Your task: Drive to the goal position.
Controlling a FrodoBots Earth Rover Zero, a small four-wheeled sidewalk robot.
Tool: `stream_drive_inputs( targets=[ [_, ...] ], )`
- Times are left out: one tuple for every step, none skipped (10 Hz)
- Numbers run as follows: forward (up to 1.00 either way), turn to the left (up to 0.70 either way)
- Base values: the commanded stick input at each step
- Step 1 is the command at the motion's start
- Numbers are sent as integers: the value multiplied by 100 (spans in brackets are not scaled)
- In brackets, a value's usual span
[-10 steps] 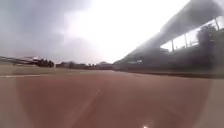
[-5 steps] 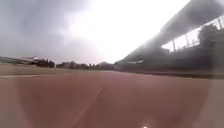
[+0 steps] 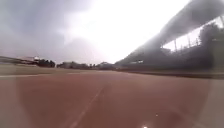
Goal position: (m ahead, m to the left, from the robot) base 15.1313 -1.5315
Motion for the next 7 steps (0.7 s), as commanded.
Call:
stream_drive_inputs(
  targets=[
    [70, 0],
    [70, 0],
    [70, 0],
    [70, 0],
    [70, 0],
    [70, 0],
    [70, 0]
  ],
)
